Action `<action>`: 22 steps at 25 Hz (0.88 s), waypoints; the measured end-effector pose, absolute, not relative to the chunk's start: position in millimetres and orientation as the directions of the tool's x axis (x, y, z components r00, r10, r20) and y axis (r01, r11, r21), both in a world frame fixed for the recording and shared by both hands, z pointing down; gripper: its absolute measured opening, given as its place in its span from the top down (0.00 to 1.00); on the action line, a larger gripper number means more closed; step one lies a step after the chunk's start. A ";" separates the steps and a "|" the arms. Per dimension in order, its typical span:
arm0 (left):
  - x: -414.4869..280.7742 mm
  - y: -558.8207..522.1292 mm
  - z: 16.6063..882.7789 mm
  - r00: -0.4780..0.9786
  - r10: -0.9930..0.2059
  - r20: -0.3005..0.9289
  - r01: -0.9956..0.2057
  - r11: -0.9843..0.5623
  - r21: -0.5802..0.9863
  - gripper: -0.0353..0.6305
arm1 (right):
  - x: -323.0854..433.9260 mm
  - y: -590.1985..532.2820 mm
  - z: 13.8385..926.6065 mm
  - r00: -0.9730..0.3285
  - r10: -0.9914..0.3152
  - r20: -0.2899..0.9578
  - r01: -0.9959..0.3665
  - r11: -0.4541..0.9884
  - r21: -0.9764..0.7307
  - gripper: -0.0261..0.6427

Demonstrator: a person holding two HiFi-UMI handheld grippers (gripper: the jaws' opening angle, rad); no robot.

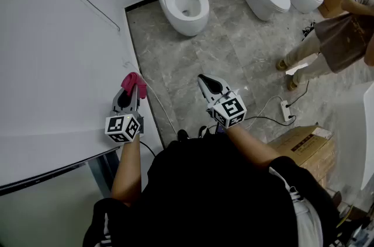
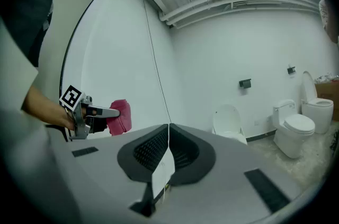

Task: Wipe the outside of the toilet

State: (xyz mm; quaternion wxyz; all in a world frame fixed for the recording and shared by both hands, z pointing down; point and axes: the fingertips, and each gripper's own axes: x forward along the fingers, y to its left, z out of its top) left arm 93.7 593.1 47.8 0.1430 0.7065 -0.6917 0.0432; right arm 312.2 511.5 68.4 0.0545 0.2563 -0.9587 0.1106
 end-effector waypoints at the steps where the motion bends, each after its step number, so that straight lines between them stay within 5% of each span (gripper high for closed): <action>1: 99.1 586.8 50.2 0.036 -0.969 0.246 -0.990 0.000 0.142 0.83 | 313.3 505.2 68.6 -0.865 -0.479 0.150 -0.500 0.849 -0.173 0.91; 22: 154.3 568.2 68.7 -0.002 -0.980 0.197 -0.988 0.033 0.153 0.83 | 395.5 451.3 79.9 -0.827 -0.553 0.103 -0.559 0.790 -0.250 0.91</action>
